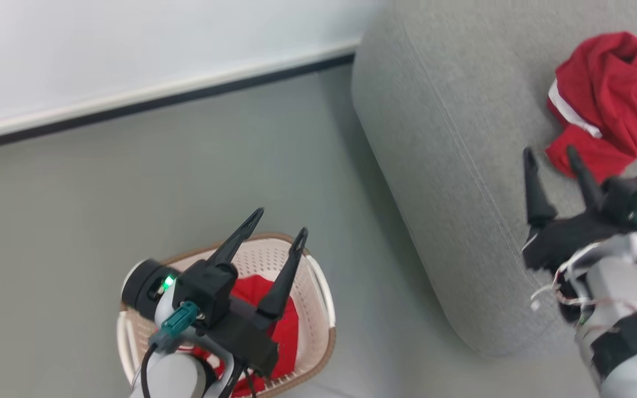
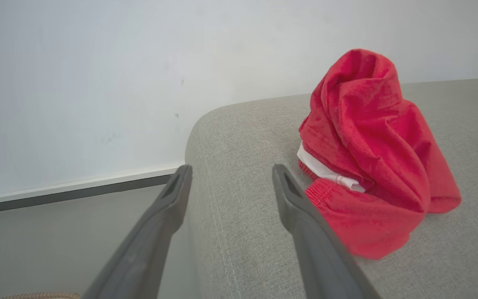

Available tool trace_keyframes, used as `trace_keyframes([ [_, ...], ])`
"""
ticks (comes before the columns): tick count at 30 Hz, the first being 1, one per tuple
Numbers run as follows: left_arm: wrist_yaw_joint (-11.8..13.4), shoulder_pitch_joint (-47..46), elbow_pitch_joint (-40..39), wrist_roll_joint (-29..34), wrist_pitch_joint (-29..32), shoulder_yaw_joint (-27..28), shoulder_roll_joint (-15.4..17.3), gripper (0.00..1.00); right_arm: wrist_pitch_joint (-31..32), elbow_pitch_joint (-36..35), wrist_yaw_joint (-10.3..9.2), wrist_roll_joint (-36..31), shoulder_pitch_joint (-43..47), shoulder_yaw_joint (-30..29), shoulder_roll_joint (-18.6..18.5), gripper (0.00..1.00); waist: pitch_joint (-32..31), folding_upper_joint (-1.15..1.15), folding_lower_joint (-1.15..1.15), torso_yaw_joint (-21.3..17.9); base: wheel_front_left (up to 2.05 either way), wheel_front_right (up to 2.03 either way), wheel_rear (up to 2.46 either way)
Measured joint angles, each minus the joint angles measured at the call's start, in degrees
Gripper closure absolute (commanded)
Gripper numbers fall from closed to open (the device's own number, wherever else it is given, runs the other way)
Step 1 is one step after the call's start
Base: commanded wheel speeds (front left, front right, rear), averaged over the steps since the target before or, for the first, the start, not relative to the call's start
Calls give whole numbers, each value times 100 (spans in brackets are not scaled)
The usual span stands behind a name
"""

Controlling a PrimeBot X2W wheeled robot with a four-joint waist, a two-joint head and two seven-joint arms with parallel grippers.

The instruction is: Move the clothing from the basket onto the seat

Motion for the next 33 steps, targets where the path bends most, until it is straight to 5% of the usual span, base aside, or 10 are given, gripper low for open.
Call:
trace_keyframes([
  [33, 678, 1279, 466, -580, -538, 1043, 31, 0, 0, -2069, -508, -254, 2399, 49, 168, 0, -1414, 0, 1, 1102, 0, 0, 0],
])
